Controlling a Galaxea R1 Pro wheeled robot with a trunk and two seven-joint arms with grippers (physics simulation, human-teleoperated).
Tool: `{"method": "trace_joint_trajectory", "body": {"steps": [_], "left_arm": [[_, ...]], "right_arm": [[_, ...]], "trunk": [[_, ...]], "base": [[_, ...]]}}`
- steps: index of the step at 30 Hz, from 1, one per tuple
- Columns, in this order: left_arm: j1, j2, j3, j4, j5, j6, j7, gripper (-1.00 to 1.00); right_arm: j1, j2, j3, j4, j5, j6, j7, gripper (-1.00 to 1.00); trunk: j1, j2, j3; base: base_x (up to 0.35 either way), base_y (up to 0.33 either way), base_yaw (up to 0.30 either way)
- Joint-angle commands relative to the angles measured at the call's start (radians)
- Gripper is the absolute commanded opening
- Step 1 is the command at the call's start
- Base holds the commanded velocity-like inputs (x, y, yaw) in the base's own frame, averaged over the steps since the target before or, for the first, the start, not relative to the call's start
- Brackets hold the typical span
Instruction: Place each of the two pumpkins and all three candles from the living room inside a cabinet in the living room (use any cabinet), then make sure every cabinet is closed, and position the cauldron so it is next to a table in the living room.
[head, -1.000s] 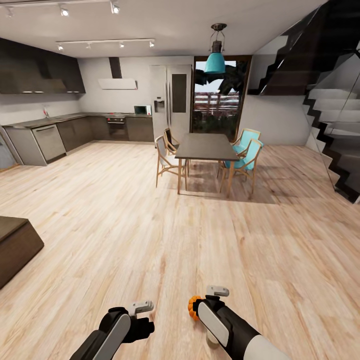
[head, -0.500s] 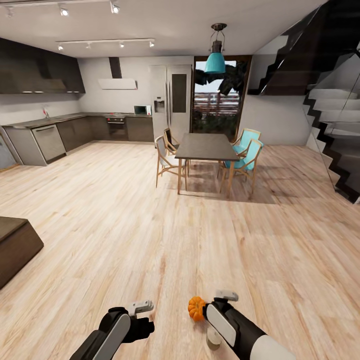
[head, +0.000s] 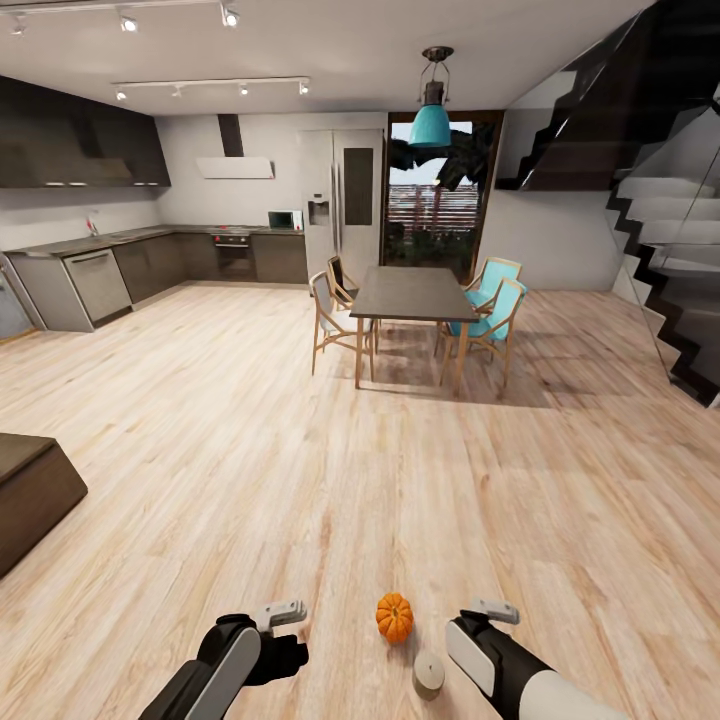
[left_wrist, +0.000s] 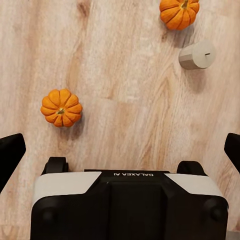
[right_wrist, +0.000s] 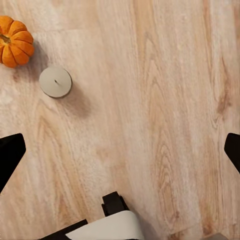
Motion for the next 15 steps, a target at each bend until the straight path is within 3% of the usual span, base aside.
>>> {"method": "trace_joint_trajectory", "body": {"steps": [1,4,15], "left_arm": [[-0.001,0.001,-0.003,-0.001,0.010,0.001,0.010,1.00],[-0.001,0.001,-0.003,-0.001,0.010,0.001,0.010,1.00],[-0.002,0.003,0.005,-0.016,0.010,-0.036,0.009,1.00]], "right_arm": [[-0.001,0.000,0.010,-0.001,-0.003,0.003,-0.004,1.00],[-0.001,0.001,0.014,0.007,-0.001,-0.031,0.018,1.00],[-0.001,0.001,0.020,0.010,0.005,-0.047,0.030,1.00]], "trunk": [[0.000,-0.001,-0.001],[0.000,-0.001,-0.001],[0.000,-0.001,-0.001]], "base": [[0.000,0.000,-0.002],[0.000,0.000,0.000],[0.000,0.000,0.000]]}}
